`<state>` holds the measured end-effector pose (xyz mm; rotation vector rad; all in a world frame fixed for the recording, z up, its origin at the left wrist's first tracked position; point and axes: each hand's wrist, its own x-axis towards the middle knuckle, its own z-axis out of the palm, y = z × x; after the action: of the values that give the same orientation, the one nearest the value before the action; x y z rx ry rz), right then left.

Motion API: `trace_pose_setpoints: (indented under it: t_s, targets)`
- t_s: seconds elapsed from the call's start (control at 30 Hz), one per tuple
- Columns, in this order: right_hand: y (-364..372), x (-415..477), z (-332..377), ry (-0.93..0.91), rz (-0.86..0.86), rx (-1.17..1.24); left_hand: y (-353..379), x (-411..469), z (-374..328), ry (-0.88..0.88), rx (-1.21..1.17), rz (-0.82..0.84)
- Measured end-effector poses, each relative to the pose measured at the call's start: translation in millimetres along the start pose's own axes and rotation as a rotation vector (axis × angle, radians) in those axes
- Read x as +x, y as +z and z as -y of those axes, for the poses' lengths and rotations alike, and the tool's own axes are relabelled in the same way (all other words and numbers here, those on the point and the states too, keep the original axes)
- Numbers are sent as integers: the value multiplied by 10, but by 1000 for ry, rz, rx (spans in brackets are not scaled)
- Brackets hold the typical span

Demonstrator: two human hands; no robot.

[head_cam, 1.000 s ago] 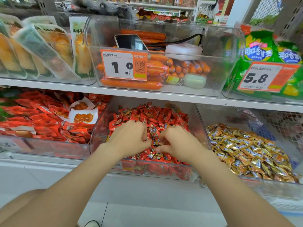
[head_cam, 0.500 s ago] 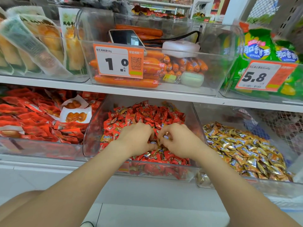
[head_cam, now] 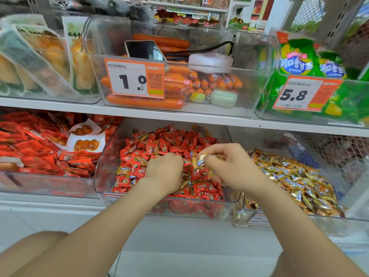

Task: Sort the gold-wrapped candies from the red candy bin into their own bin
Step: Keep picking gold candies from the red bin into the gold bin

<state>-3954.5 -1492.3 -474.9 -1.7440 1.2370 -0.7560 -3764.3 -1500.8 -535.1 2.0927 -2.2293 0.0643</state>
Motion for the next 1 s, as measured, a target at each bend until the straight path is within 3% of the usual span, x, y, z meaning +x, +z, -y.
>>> trace_pose_setpoints:
  t_s: [0.17, 0.37, 0.43, 0.63, 0.73, 0.83, 1.0]
  targets:
    - [-340, -165, -76, -8, -168, -49, -172, -261, 33, 62, -181, -97]
    - [-907, -198, -663, -57, -478, -531, -240, -315, -271, 41, -258, -159]
    - [-1021, -178, -896, -84, -465, -604, -178, -246, -343, 15, -218, -147]
    - [-1073, -155, -1197, -97, -152, -758, -74, -118, -316, -89, -328, -59]
    - [-1098, -196, -1093, -16, -140, -795, -171, -90, -380, -85, -408, -96]
    - [-1166, -337, -959, -24, -235, -703, -389, -125, -628, -5, -561, -151]
    - [-1400, -532, -926, 34, -549, -143, -616, -55, -1394, 276, -602, -224]
